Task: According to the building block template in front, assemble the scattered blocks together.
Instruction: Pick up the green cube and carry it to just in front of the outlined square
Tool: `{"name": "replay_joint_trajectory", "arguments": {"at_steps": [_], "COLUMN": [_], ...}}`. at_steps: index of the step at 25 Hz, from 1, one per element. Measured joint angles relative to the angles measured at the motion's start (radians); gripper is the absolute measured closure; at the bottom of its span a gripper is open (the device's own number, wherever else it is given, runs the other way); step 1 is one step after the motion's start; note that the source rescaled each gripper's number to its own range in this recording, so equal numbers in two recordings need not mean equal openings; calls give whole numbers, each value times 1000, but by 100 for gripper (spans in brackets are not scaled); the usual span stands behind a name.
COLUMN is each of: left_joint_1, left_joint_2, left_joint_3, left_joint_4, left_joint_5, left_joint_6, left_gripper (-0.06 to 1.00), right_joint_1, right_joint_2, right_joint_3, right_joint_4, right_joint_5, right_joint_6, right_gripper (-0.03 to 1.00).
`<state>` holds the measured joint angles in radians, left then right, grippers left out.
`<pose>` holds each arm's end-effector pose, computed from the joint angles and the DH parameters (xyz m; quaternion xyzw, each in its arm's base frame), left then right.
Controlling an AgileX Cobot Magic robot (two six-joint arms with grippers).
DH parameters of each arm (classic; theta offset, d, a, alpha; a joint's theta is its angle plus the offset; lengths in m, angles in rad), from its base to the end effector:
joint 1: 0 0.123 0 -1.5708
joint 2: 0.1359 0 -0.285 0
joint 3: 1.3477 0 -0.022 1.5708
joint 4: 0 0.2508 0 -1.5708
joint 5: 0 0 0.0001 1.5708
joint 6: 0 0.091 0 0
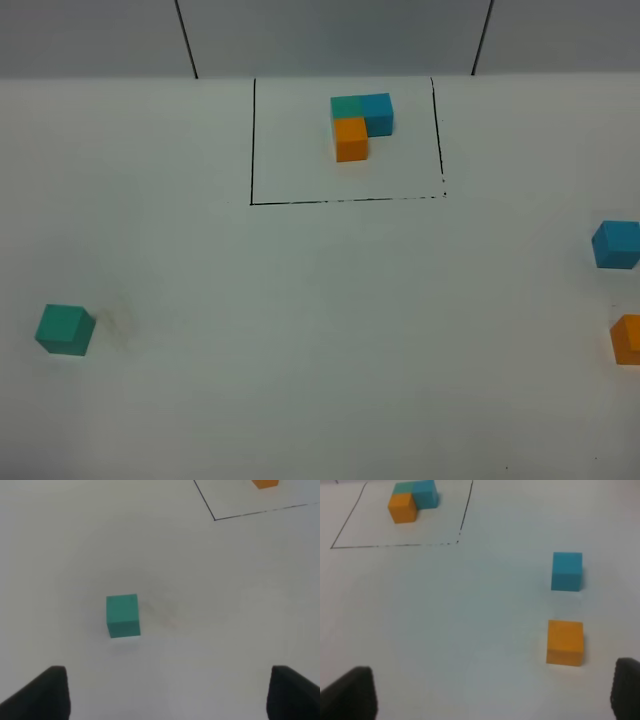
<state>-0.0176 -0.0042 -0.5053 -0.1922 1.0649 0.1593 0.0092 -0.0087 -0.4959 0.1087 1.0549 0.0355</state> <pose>-0.0074 -0.0151 0.2796 0.0792 0.8442 -0.0587 0.5269 -0.0058 0.0085 0.2770 0.0091 0.8492 0.0660 0.5238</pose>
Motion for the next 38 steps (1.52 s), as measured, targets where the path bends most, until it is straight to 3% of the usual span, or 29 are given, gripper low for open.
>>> {"name": "replay_joint_trajectory", "arguments": {"at_steps": [38], "left_joint_1": [0], "left_joint_2": [0], "left_joint_3": [0], "left_joint_4": [0], "left_joint_5": [0], "left_joint_6": [-1], "left_gripper": [24], "right_joint_1": [0], "right_joint_2": [0], "right_joint_3": [0], "right_joint_4": [0], "right_joint_5": [0], "right_joint_6": [0], "right_gripper": [9]}}
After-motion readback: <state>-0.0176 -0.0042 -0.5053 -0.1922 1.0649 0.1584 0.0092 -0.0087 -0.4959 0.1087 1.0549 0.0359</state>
